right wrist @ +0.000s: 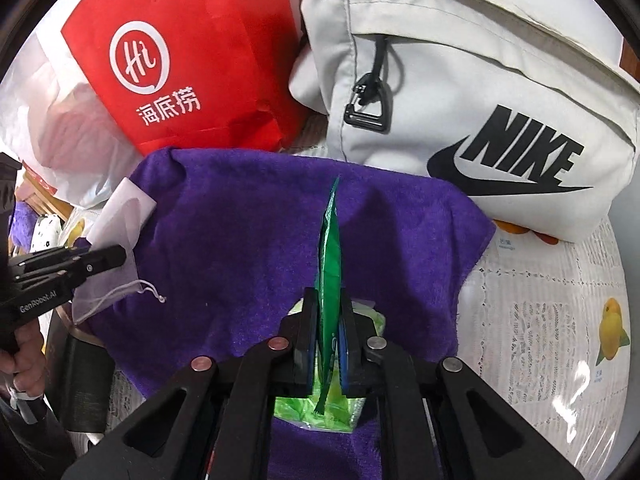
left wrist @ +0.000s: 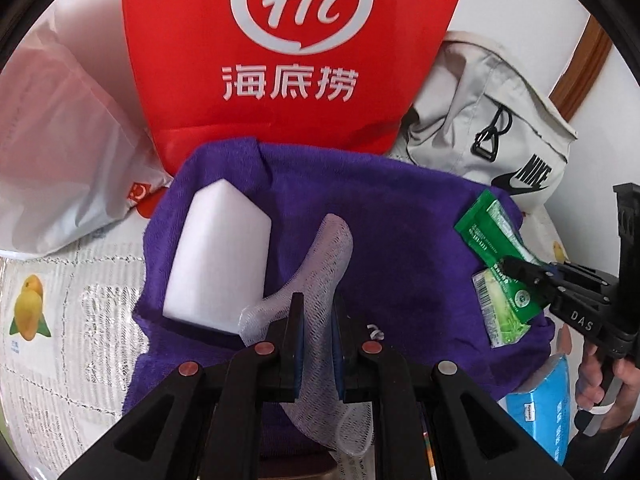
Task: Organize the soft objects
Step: 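Carry the mesh net and green packet onto the purple towel and release both, then withdraw both tools from the towel and move the right tool toward the yellow bag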
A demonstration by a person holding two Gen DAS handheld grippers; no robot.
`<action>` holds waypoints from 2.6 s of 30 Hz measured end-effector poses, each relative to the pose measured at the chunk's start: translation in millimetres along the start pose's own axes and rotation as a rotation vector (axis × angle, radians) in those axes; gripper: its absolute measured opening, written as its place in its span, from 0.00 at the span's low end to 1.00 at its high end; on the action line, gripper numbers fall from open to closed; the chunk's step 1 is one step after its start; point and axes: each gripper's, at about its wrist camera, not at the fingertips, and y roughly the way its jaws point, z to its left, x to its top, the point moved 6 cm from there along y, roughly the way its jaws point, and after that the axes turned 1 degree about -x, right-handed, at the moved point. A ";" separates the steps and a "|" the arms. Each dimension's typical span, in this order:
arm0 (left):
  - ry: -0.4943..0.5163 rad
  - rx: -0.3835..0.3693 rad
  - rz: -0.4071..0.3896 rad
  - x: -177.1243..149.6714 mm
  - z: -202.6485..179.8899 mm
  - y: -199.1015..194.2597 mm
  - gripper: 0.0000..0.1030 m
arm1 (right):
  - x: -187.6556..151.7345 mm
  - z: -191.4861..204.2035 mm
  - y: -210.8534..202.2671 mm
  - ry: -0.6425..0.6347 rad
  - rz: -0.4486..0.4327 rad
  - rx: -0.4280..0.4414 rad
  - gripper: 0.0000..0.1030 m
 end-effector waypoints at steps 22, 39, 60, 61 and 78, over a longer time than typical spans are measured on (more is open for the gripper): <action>0.018 0.060 -0.070 9.9 -1.1 -36.1 0.62 | -0.6 -14.6 -48.2 -0.039 -0.095 -0.066 0.53; 0.029 0.058 -0.157 -56.5 -11.3 -126.2 0.62 | -85.9 36.9 -121.2 -0.067 -0.132 -0.040 0.53; -0.068 0.039 -0.089 -214.2 -9.5 -153.7 0.63 | -250.5 114.1 -131.8 -0.107 -0.048 0.095 0.72; -0.070 0.037 -0.086 -219.7 -8.6 -153.5 0.63 | -251.5 115.9 -126.6 -0.107 -0.043 0.087 0.72; -0.102 0.045 -0.057 -261.4 12.1 -143.8 0.63 | -279.1 105.1 -115.2 -0.036 -0.010 0.091 0.51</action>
